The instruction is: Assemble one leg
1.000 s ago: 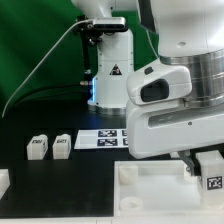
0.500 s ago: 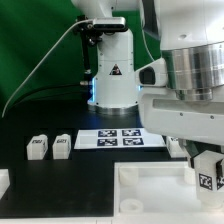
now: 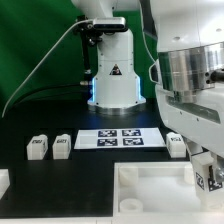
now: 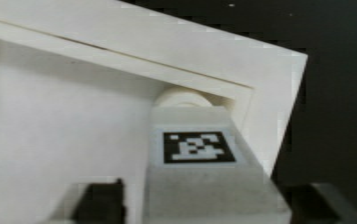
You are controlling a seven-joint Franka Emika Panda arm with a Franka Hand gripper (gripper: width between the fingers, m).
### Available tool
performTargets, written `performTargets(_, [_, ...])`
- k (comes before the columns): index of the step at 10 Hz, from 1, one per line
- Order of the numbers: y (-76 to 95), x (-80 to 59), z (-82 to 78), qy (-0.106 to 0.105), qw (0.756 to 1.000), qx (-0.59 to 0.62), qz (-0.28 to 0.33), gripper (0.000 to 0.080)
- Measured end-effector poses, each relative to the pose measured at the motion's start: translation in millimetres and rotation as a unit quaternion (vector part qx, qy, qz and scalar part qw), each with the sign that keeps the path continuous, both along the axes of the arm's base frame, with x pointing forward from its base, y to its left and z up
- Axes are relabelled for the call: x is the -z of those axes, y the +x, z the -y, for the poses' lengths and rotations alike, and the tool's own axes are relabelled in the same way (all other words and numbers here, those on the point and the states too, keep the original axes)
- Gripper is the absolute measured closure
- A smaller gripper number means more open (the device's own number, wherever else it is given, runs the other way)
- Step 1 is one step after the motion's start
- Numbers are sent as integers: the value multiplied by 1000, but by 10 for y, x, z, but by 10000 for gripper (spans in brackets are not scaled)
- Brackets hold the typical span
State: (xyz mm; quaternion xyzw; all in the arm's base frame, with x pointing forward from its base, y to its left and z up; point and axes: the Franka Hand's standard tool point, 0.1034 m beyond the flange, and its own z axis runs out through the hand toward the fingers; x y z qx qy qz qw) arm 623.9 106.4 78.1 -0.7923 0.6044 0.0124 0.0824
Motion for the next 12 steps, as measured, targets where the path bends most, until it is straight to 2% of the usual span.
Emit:
performTargets(1, [9, -3, -15, -6, 999, -42, 9, 251])
performTargets(2, [28, -12, -90, -12, 994, -104, 28, 172])
performTargets(4, [4, -21, -145, -30, 958, -281, 54, 154])
performTargets(6, [3, -9, -127, -37, 934, -350, 63, 151])
performTargets(8, [4, -9, -124, -45, 899, -429, 74, 151])
performTargets(9, [8, -37, -149, -59, 851, -516, 83, 151])
performTargets(10, [16, -56, -156, -66, 821, -561, 89, 151])
performTargets(11, [12, -45, -149, -65, 823, -558, 88, 151])
performTargets(12, [11, -45, -153, -62, 836, -538, 86, 151])
